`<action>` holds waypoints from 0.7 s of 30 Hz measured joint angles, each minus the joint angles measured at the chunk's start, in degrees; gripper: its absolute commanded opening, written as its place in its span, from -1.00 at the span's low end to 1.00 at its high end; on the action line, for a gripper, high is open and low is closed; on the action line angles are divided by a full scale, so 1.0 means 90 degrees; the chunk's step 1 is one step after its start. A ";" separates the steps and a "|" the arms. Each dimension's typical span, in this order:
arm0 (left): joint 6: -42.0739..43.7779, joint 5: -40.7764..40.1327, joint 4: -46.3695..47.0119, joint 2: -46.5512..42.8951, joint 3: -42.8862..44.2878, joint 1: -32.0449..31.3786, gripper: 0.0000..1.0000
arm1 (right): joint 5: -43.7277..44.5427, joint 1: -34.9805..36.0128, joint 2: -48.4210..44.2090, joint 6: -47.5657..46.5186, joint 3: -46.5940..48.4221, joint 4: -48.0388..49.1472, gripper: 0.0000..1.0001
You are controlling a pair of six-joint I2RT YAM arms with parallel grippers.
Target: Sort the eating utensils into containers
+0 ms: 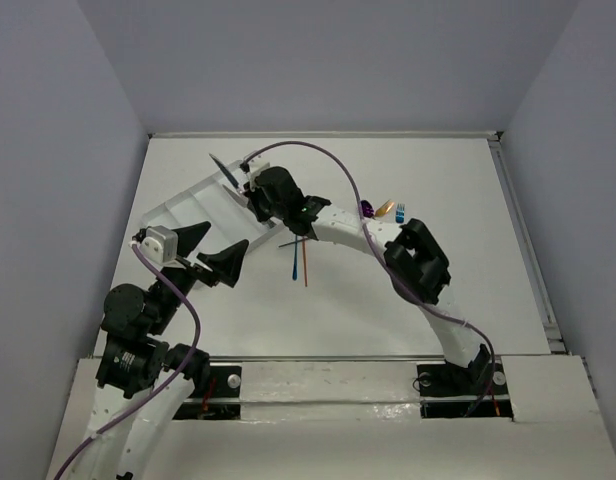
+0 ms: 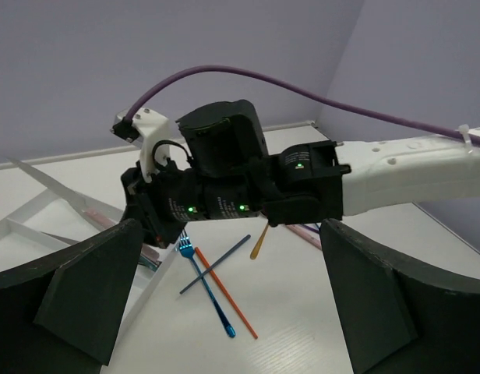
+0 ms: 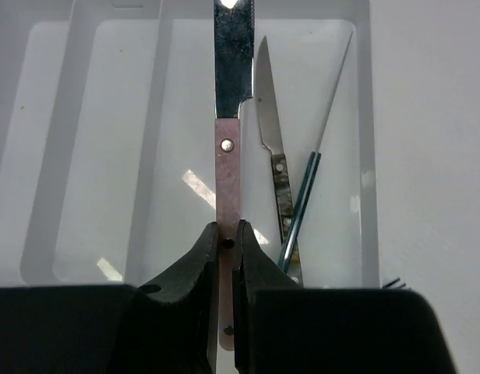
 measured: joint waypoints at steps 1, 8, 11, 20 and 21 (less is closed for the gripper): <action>0.0000 0.0000 -0.0002 0.0000 0.0000 0.0000 0.98 | -0.0056 0.0005 0.0248 0.0002 0.0357 -0.0029 -1.00; 0.0000 0.0000 -0.0002 0.0000 0.0000 0.0000 0.98 | -0.0087 0.0002 0.1523 -0.0046 0.2123 -0.0393 -1.00; 0.0000 0.0000 -0.0002 0.0000 0.0000 0.0000 0.98 | 0.0041 0.0002 0.1685 -0.0068 0.2229 -0.0568 -1.00; 0.0000 0.0002 0.0000 0.0000 0.0000 0.0000 0.98 | 0.0228 -0.0005 0.1681 -0.0087 0.1698 -0.0661 -0.92; 0.0000 0.0002 0.0000 0.0000 0.0000 0.0000 0.98 | 0.0238 -0.0007 0.1681 -0.0092 0.1666 -0.0682 -0.89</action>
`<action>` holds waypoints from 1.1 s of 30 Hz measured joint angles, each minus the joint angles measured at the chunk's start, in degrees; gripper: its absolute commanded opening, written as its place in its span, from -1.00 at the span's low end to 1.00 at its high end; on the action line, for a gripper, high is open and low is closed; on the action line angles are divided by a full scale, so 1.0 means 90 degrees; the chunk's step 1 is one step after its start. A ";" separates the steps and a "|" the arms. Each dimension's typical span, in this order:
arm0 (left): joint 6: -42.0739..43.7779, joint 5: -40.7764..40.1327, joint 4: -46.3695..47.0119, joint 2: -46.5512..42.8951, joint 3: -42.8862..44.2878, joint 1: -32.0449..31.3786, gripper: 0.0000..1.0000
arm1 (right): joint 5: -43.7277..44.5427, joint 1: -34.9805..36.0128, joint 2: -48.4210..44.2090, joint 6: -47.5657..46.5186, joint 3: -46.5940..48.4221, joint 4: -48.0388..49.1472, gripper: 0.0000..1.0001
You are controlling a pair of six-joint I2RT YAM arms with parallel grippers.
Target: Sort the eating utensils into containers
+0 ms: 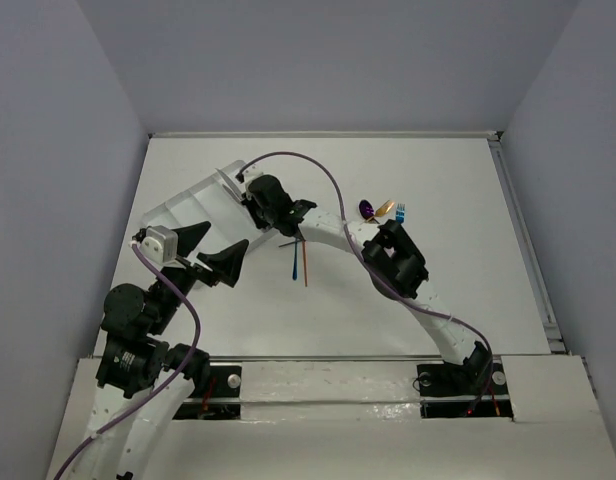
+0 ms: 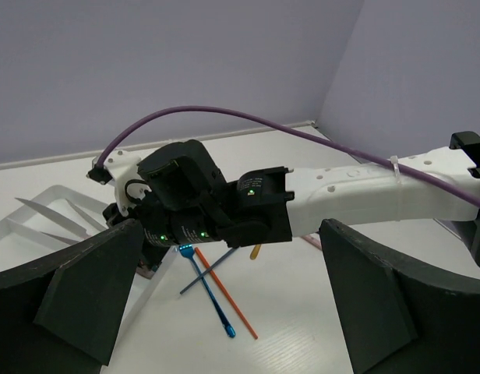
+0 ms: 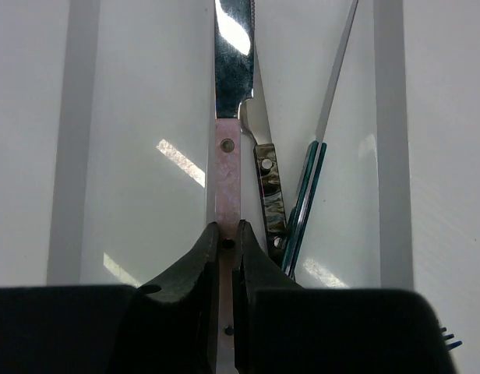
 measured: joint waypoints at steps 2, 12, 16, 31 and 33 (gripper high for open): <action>0.0000 -0.0002 0.0000 0.0000 0.0000 0.0000 0.98 | 0.0046 0.0000 0.0002 0.0000 -0.0005 -0.0046 -0.81; 0.0000 0.0000 0.0000 0.0000 0.0000 0.0000 0.98 | 0.0425 -0.0002 -0.0104 0.0090 -0.0029 -0.0070 0.05; 0.0000 0.0000 0.0000 0.0002 0.0000 0.0000 0.98 | 0.0537 0.0000 -0.0675 0.0146 -0.0517 -0.0012 0.05; -0.0002 0.0032 0.0002 0.0002 0.0000 0.0000 0.98 | 0.1258 -0.0175 -0.4277 0.1729 -0.5265 0.0182 -0.28; -0.0002 0.0036 0.0002 0.0010 0.0000 0.0002 0.98 | 0.1311 -0.0216 -0.4231 0.1919 -0.5382 0.0002 0.05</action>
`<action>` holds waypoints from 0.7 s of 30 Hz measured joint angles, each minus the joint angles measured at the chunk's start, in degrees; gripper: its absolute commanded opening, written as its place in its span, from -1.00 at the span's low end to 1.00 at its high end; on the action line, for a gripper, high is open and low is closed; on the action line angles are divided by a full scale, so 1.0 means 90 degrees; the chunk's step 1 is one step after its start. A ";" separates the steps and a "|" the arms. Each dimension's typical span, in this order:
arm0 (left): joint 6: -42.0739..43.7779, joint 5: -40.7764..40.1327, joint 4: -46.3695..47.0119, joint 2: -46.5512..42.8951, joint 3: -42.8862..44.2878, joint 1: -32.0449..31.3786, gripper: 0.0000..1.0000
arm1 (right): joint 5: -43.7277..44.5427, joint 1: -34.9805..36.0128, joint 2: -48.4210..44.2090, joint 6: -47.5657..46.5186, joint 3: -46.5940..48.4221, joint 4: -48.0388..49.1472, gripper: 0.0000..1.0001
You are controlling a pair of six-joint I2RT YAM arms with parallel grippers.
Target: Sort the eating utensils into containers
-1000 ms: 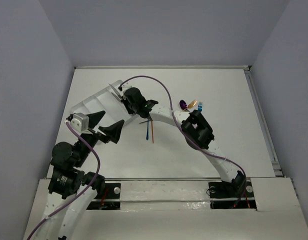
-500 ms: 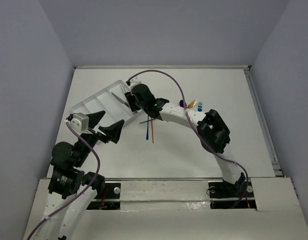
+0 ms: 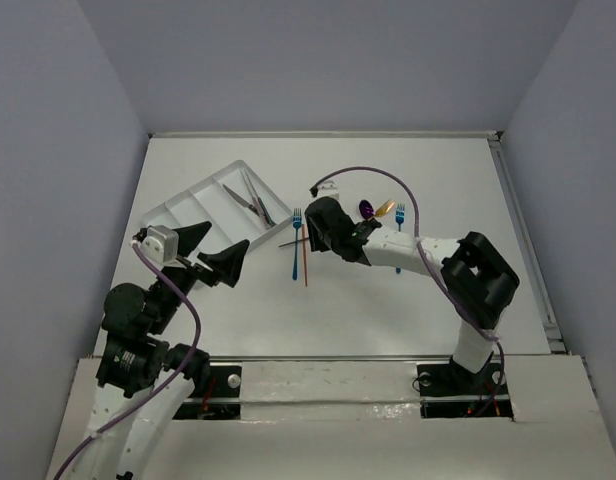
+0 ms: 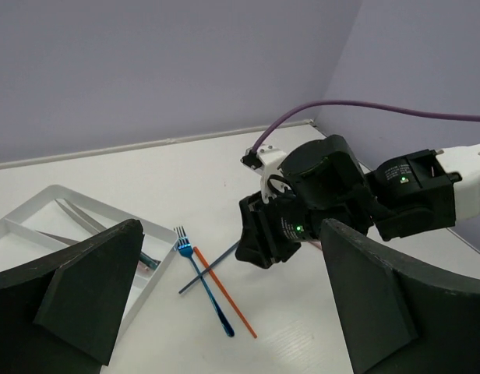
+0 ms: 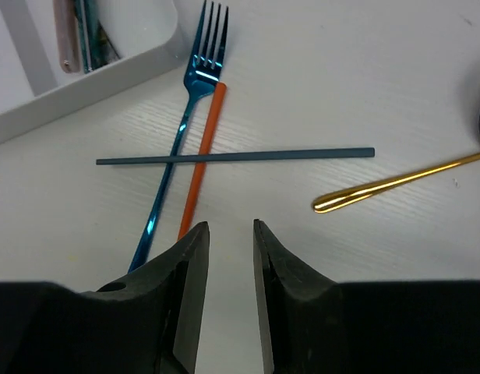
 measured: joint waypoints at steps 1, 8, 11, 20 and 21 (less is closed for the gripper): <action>0.0000 0.0002 -0.0002 0.0007 0.0000 0.0005 0.98 | 0.0034 -0.0034 0.0036 0.0112 -0.0007 -0.0090 0.13; -0.0002 0.0036 0.0000 0.0024 0.0000 0.0007 0.98 | 0.0126 -0.0335 0.0619 0.0784 0.0347 -0.0270 0.42; -0.0002 0.0061 0.0000 0.0024 0.0000 0.0007 0.98 | 0.0107 -0.0459 0.0894 0.1020 0.0500 -0.0291 0.43; -0.0007 0.0112 0.0000 0.0024 0.0000 0.0007 0.98 | 0.0000 -0.0658 0.1219 0.1430 0.0641 -0.0185 0.38; -0.0010 0.0117 0.0000 0.0024 0.0000 0.0007 0.98 | -0.0005 -0.0658 0.1236 0.1455 0.0644 -0.0177 0.37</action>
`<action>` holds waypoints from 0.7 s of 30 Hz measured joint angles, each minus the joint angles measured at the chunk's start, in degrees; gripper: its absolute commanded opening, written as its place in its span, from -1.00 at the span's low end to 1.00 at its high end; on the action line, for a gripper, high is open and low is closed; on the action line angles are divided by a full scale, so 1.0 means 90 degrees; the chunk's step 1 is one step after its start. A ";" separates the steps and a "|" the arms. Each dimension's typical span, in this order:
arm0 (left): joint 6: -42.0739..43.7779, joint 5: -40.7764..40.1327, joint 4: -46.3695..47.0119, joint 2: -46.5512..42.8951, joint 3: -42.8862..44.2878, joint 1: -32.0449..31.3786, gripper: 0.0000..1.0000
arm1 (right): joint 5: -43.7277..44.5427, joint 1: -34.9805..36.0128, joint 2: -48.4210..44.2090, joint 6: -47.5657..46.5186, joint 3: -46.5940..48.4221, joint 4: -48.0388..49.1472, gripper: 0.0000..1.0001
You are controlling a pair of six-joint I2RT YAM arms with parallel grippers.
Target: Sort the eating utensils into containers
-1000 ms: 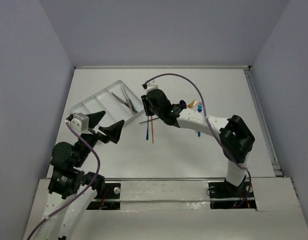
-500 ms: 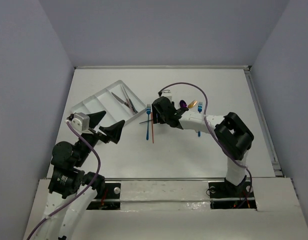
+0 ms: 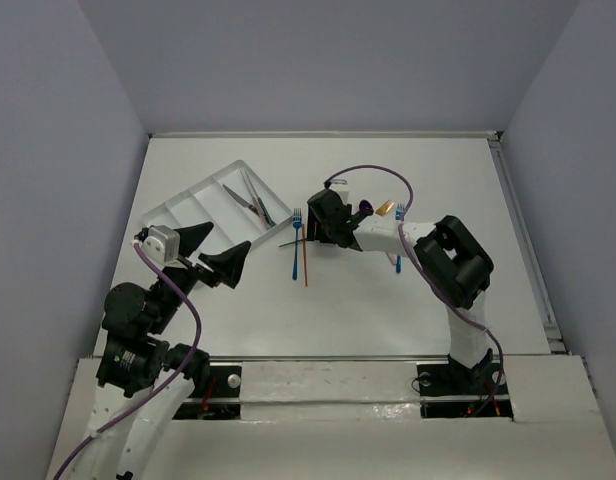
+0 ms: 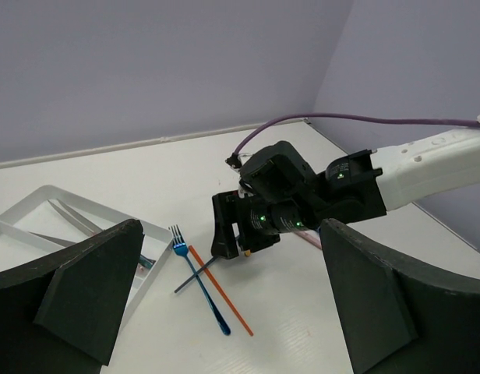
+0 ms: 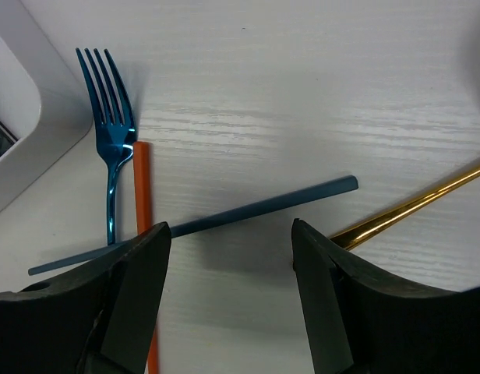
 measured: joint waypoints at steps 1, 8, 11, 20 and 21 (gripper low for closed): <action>-0.0010 0.0015 0.0000 0.0000 0.0000 0.0000 0.98 | -0.0010 0.0000 0.0036 0.0034 0.0027 -0.0007 0.37; -0.0015 0.0032 0.0000 0.0000 0.0000 0.0000 0.98 | 0.0044 0.0000 0.0379 0.0107 0.0369 -0.0078 0.29; -0.0015 0.0039 0.0000 0.0000 0.0000 0.0000 0.98 | 0.0114 0.0000 0.0415 0.0104 0.0413 -0.0104 0.24; -0.0015 0.0041 0.0000 0.0000 0.0000 0.0002 0.98 | 0.0391 0.0000 0.0738 -0.0131 0.0952 -0.0554 -0.29; -0.0015 0.0041 0.0000 0.0000 0.0000 0.0000 0.98 | 0.0401 0.0000 0.0746 -0.0165 0.0971 -0.0580 -0.30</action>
